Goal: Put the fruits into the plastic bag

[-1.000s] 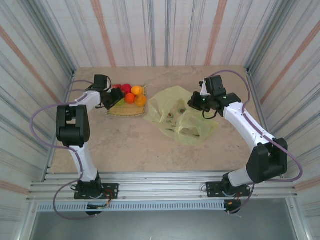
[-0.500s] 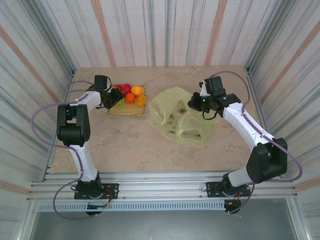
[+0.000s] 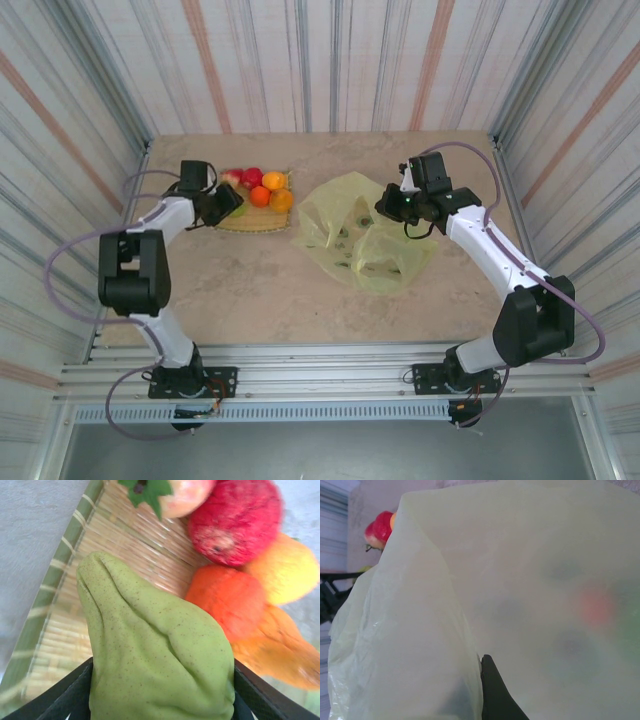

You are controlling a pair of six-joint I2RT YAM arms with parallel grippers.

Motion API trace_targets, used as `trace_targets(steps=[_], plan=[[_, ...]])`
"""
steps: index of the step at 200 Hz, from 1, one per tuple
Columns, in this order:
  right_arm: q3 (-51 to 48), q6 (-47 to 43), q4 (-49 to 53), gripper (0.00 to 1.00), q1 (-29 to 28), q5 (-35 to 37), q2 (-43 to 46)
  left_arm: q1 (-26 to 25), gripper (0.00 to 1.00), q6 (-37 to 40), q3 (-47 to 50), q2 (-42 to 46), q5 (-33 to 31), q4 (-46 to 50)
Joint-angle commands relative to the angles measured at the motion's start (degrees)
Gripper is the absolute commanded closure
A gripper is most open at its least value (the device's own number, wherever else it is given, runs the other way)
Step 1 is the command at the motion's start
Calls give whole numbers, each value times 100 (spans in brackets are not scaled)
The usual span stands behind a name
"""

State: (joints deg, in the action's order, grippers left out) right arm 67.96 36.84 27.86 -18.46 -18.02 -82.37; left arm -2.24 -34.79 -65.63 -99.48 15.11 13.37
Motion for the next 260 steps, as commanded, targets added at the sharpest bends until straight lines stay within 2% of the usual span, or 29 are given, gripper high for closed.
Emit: trace_targets(steps=[1,20,37,72,98,120,138,171,210,235,260], plan=[[-98,258,-157,100,16,-52,212,-58,39,-10,550,1027,247,-15],[-116,394,-257,100,44,-81,241,-347,38,117,1039,1932,445,243],[-148,492,-321,100,68,-77,243,-822,38,271,1386,2833,320,609],[-173,648,-447,100,148,-169,151,-2217,40,270,1758,4214,-2,985],[-88,691,-431,100,167,-251,51,-3486,40,287,1803,4431,-187,620],[-23,704,-429,100,168,-355,-17,-4298,40,446,1555,3910,-302,215],[2,768,-451,100,169,-505,-59,-4599,40,665,1102,3194,-422,210],[-64,850,-517,100,167,-777,-60,-4635,40,900,584,2071,-351,-444],[-159,1062,-700,100,261,-1018,-30,-4762,39,1088,-132,704,-283,-713],[-239,1232,-885,100,368,-1228,-45,-4820,38,963,-322,178,-557,-1032],[-262,1197,-852,100,402,-1247,-66,-4808,35,851,-651,-251,-1258,-1081]])
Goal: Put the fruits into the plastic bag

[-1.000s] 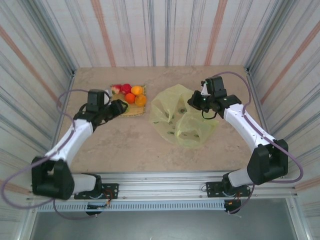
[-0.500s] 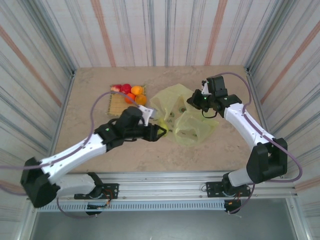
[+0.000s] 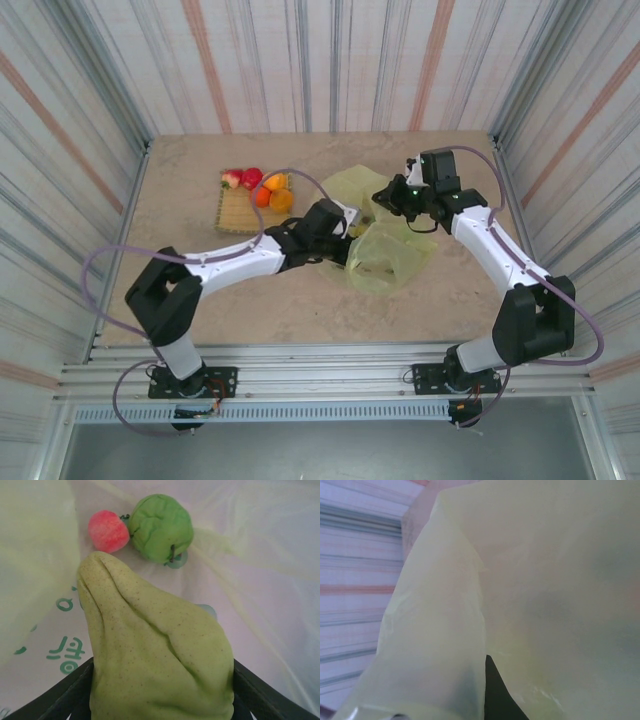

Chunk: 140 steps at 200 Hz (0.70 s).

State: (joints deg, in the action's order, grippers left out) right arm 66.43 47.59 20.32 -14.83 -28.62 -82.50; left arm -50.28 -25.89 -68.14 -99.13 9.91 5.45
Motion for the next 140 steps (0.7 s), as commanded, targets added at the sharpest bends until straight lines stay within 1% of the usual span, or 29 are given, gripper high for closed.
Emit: trace_targets(steps=[1,27,57,95,140], plan=[[-111,124,-98,100,40,-187,-54,-10,35,-52,-423,-306,-781,-281],[-131,23,-56,100,90,-384,-131,-10,33,-294,-811,-810,-1557,-168],[-91,-174,103,100,112,-496,-207,-13,30,-593,-1141,-1327,-1868,-271],[-113,-207,113,100,154,-528,-212,-34,26,-800,-1249,-1621,-2136,-610],[-122,-234,109,100,215,-581,-214,-25,19,-708,-1317,-1621,-2104,-545]])
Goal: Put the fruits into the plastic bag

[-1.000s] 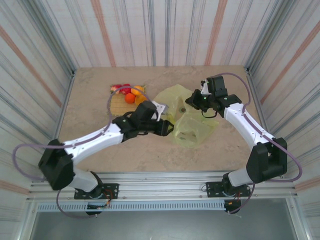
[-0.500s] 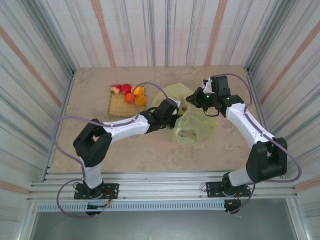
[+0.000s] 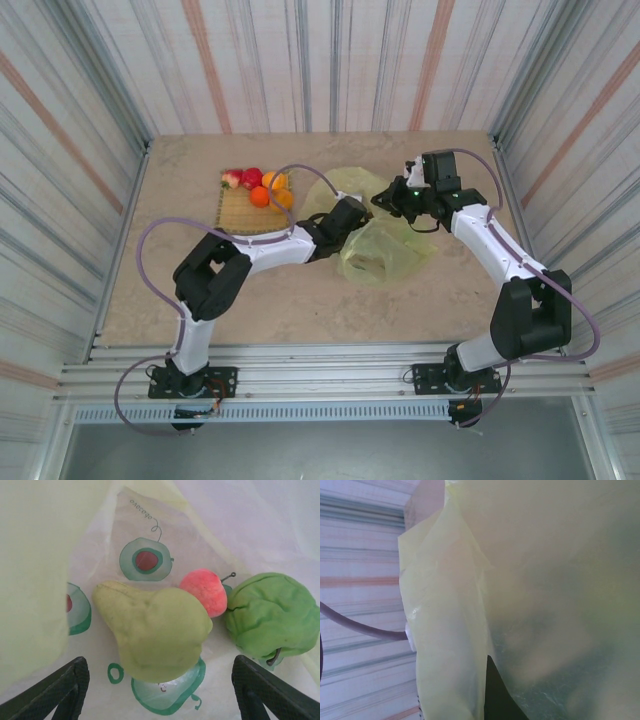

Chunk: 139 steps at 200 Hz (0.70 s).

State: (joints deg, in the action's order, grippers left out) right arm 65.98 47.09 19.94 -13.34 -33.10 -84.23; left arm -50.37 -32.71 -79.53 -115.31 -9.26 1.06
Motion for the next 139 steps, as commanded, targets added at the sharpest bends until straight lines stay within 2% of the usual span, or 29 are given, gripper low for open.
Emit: trace_targets(steps=[1,40,77,139], plan=[[-76,-183,148,100,68,-134,-41,-12,19,-26,-178,2,-184,-102],[-113,-257,179,100,154,-100,-7,-17,16,123,49,470,249,-71],[-181,-362,256,100,242,-35,13,59,16,309,757,1333,1143,-184],[-190,-376,230,100,288,-109,-53,725,17,498,2126,3049,2365,-53]])
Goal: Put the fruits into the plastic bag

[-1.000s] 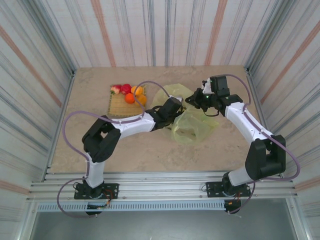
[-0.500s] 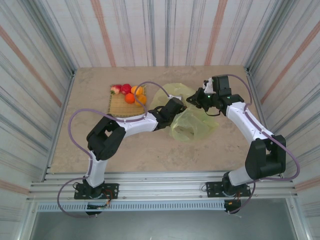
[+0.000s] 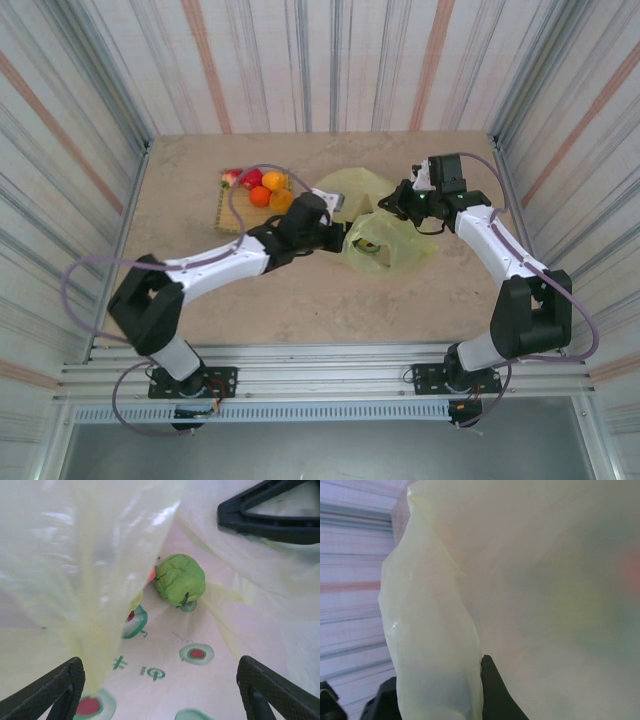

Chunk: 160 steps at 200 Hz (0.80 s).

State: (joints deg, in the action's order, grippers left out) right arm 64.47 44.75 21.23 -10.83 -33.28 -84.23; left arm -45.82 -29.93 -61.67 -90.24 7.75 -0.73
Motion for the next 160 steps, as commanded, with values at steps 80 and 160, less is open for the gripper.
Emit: trace_targets(steps=[80,160], plan=[[4,-146,94,100,36,-95,-67,1582,17,457,797,2188,1393,831],[-17,-205,100,100,32,0,18,3232,14,610,272,2182,925,1834]])
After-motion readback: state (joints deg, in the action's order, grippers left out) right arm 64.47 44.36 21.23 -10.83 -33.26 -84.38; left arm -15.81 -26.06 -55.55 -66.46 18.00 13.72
